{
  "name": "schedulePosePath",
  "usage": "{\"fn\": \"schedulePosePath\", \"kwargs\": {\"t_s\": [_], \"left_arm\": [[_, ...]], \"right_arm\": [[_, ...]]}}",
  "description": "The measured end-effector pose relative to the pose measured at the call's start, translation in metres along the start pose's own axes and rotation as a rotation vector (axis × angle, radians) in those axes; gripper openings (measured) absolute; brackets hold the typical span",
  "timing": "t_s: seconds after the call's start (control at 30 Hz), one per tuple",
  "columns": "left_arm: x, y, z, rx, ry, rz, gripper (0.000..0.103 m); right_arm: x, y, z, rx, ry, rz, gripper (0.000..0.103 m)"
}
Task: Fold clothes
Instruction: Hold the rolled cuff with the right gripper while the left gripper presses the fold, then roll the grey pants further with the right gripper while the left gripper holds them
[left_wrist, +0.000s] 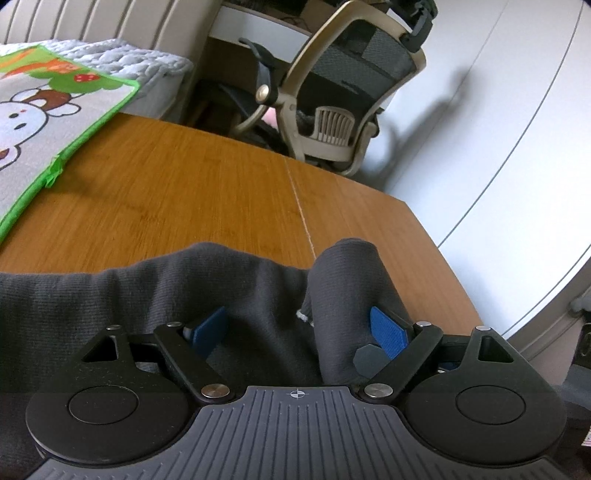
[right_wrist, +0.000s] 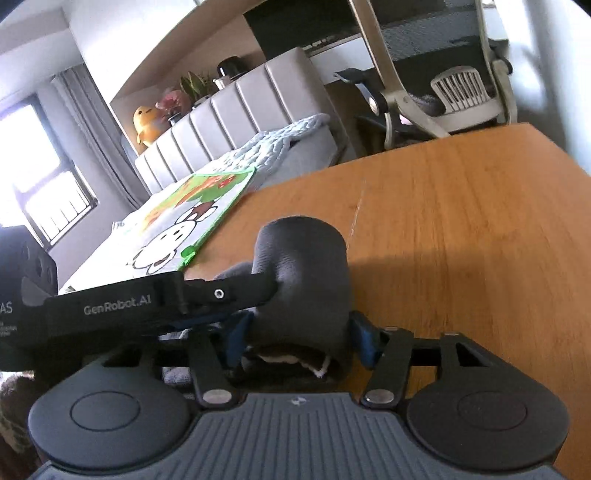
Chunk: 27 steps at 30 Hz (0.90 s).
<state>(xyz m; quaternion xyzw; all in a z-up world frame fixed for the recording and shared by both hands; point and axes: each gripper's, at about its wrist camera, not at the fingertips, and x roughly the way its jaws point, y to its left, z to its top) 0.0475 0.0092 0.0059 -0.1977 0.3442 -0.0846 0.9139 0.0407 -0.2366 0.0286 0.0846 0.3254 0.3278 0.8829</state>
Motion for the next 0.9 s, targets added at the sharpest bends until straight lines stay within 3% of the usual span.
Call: {"fn": "schedulePosePath", "kwargs": {"t_s": [0.27,0.6,0.9], "left_arm": [[-0.003,-0.009,-0.004,0.01,0.01,-0.019,0.093],[-0.027,-0.009,0.003,0.007,-0.065,-0.052,0.093],[-0.025,-0.007,0.002,0.005,-0.064,-0.05,0.093]], "right_arm": [[-0.002,0.001,0.003,-0.064,0.019,-0.023,0.043],[0.004,0.068,-0.013,-0.493,0.007,-0.195,0.045],[0.009,0.098,-0.026,-0.716,0.02,-0.276,0.047]]}}
